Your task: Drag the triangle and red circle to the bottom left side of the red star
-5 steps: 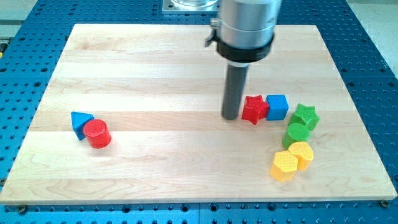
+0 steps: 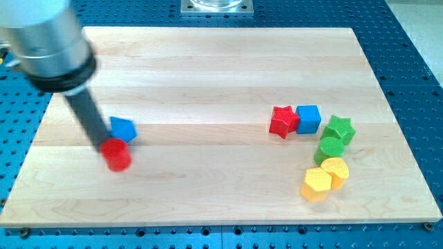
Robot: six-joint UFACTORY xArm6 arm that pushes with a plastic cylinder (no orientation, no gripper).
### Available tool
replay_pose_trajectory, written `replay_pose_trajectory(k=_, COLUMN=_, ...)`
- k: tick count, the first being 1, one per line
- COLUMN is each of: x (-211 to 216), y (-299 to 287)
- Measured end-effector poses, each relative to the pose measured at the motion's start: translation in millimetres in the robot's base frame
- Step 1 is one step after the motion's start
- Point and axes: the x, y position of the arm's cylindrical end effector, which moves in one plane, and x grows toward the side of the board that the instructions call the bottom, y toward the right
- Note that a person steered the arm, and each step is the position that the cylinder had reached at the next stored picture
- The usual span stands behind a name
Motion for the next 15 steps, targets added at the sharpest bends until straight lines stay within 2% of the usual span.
replay_pose_trajectory(k=1, x=-0.7, y=66.7)
replay_pose_trajectory(k=2, x=0.4, y=6.6)
replay_pose_trajectory(k=3, x=-27.1, y=-27.5)
replay_pose_trajectory(k=4, x=-37.8, y=40.5)
replay_pose_trajectory(k=5, x=-32.5, y=148.1)
replay_pose_trajectory(k=6, x=-25.0, y=166.2)
replay_pose_trajectory(k=7, x=-25.0, y=123.0)
replay_pose_trajectory(k=8, x=-1.5, y=108.4)
replay_pose_trajectory(k=10, x=11.8, y=181.5)
replay_pose_trajectory(k=11, x=56.2, y=171.6)
replay_pose_trajectory(k=12, x=107.5, y=125.4)
replay_pose_trajectory(k=13, x=102.4, y=19.4)
replay_pose_trajectory(k=14, x=76.6, y=-33.0)
replay_pose_trajectory(k=15, x=34.3, y=-20.0)
